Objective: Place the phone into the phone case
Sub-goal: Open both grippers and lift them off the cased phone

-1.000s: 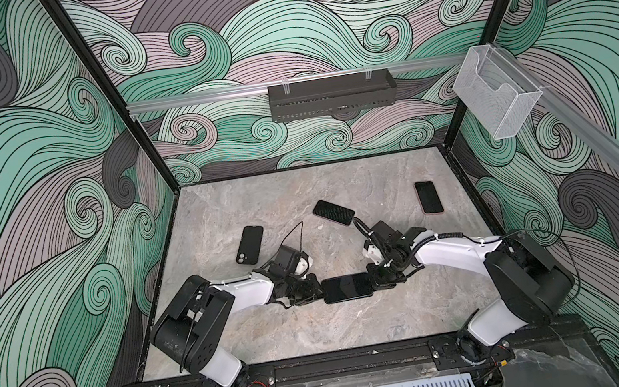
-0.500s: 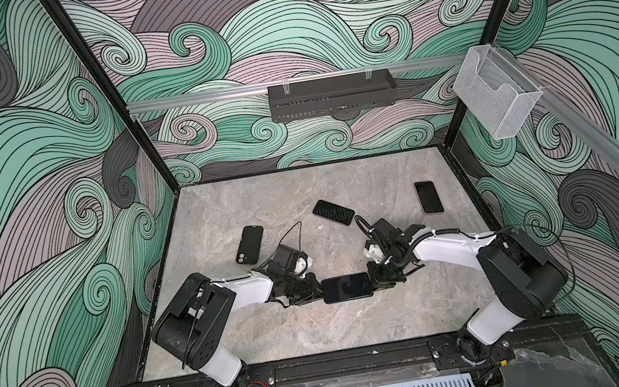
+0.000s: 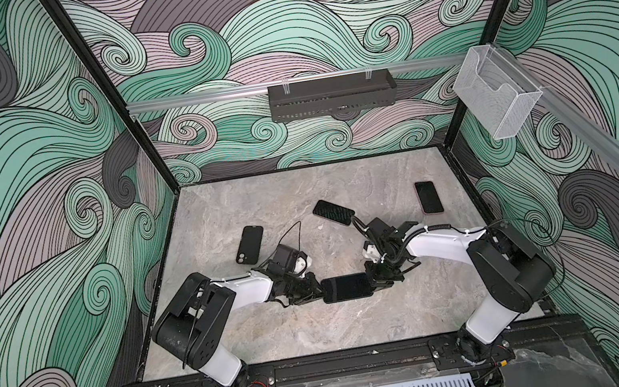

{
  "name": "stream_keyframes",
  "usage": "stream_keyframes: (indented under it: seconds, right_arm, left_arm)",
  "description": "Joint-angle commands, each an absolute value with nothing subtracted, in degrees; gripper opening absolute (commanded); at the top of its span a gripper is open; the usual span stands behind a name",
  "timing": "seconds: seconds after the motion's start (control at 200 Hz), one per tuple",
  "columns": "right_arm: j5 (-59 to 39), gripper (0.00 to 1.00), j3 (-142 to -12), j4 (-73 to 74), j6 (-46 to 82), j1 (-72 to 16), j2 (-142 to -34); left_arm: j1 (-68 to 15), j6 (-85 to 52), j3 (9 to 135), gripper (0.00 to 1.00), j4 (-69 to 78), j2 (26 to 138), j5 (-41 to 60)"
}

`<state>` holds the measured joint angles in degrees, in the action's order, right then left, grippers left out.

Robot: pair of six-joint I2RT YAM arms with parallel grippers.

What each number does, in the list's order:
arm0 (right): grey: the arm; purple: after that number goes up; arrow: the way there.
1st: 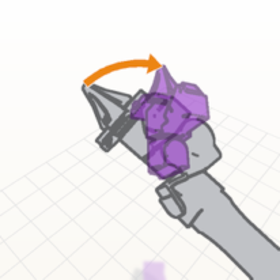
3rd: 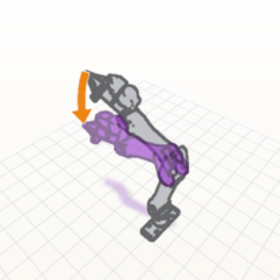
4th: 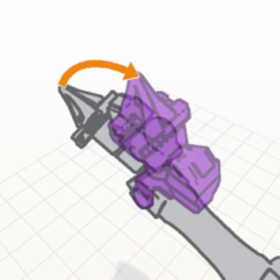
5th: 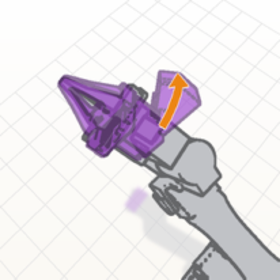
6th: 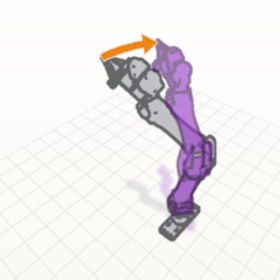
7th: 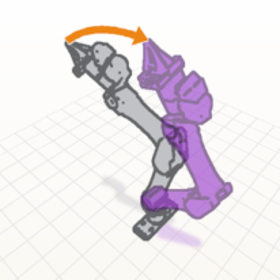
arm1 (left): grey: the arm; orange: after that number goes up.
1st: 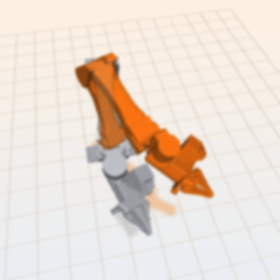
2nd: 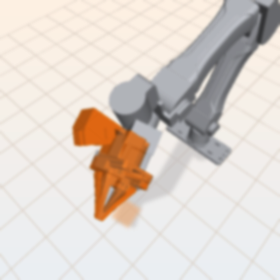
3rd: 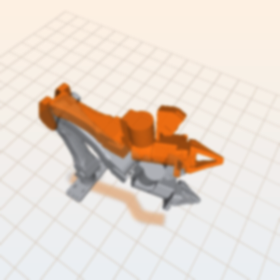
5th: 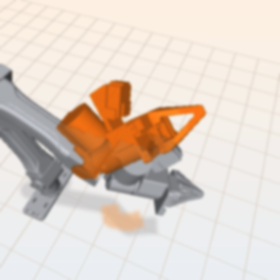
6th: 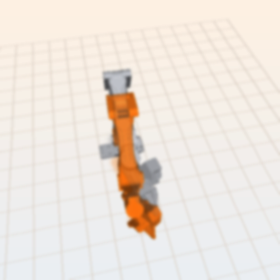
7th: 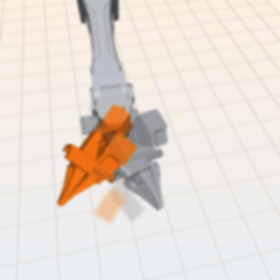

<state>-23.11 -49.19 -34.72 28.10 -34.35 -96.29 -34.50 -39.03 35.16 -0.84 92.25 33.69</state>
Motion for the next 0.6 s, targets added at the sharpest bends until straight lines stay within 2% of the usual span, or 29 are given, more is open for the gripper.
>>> stream_keyframes:
  seconds: [0.0,0.17,0.44,0.525,0.595]
  right_arm:
    - [-12.25,0.08,-41.96,-19.93,28.54,-41.31,-109.43]
    - [-8.03,0.11,-45.21,-29.98,26.14,-41.1,-101.71]
    - [-12.82,0.22,-51.46,-37.51,20.76,-38.23,-91.48]
    - [-12.92,0.29,-52.92,-38.5,18.77,-37.22,-90.41]
    - [-13.14,0.29,-54.0,-38.88,17.52,-35.87,-90.67]
  left_arm:
    - [-36.12,-38.05,34.27,0.19,-4.74,95.08,27.73]
    - [-35.95,-38.08,34.71,0.2,-6.94,92.49,25.61]
    - [-35.73,-38.01,35.62,0.26,-9.06,89.67,23.62]
    - [-35.6,-38.36,35.55,0.26,-9.41,88.66,22.48]
    - [-35.38,-38.97,35.43,0.26,-9.76,87.72,21.14]
